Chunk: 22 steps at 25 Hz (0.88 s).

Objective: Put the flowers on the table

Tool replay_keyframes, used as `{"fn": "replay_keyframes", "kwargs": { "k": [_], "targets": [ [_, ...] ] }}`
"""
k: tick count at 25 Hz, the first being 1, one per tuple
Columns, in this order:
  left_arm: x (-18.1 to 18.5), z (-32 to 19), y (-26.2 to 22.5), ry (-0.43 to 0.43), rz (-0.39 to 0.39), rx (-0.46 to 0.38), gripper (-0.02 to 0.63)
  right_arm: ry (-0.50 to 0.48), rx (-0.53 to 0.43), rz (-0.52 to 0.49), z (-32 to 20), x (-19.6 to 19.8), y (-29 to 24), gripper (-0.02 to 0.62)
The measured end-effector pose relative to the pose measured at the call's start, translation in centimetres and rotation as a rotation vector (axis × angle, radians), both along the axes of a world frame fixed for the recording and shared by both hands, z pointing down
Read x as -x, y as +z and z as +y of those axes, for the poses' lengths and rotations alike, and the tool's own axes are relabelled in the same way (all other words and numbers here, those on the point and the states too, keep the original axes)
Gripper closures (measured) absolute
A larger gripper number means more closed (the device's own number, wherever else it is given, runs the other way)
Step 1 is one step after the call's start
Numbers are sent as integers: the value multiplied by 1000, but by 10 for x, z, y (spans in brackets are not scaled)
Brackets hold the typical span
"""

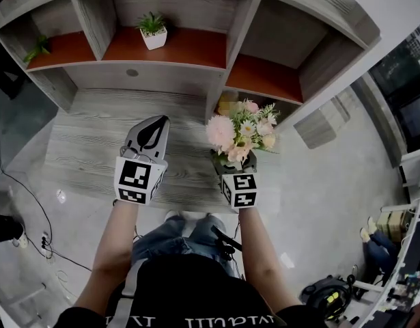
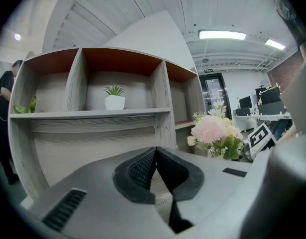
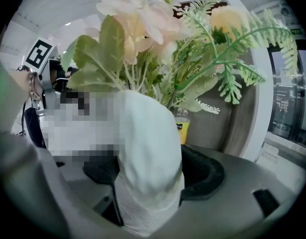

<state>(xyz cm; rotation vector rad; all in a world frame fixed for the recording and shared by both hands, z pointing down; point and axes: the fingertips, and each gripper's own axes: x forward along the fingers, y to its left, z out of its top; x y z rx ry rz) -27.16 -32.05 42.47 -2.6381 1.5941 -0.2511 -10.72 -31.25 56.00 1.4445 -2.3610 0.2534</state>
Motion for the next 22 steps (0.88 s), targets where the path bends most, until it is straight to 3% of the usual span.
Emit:
{"fn": "replay_keyframes", "kwargs": {
  "k": [10,22],
  "targets": [
    [-1,-4,2,11,5,-7,595,32,22,-73,-9,-8,5,229],
    [-3,-8,4,29,3,4,596,35,31,-36,-11,-11,12,229]
  ]
}}
